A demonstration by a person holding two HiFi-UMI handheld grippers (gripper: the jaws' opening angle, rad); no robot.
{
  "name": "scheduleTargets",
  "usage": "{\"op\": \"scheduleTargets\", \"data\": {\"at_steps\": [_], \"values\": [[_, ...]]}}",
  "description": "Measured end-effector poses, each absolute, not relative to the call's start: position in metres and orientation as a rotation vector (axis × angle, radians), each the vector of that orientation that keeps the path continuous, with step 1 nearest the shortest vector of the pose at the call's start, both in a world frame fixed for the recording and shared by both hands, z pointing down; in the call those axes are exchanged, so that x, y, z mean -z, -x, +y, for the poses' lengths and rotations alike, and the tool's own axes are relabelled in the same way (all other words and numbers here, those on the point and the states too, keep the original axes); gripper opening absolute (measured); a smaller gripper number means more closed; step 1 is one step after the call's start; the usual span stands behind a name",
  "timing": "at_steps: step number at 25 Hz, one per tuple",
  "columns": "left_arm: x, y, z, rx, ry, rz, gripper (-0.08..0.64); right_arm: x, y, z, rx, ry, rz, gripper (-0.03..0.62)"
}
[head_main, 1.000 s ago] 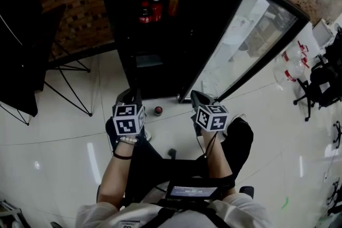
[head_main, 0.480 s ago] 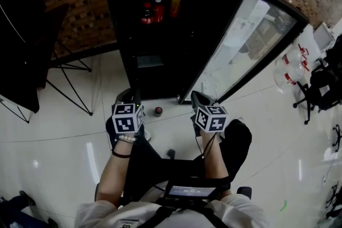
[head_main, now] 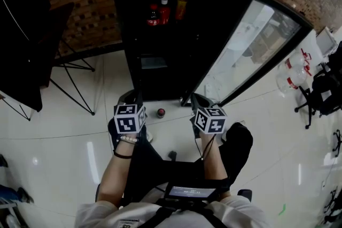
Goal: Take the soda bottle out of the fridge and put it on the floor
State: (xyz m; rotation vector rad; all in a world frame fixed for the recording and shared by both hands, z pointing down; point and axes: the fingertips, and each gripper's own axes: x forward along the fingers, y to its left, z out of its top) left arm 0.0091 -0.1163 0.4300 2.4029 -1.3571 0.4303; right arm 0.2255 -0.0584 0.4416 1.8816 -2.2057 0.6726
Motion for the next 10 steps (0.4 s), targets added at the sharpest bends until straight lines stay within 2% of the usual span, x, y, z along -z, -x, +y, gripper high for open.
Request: {"op": "scheduleTargets", "data": {"at_steps": [10], "values": [[-0.446,-0.006,-0.119,-0.473,-2.326,-1.342,0.002,-0.447,-0.226,-0.059,-0.686,-1.876,-2.204,0.011]]}}
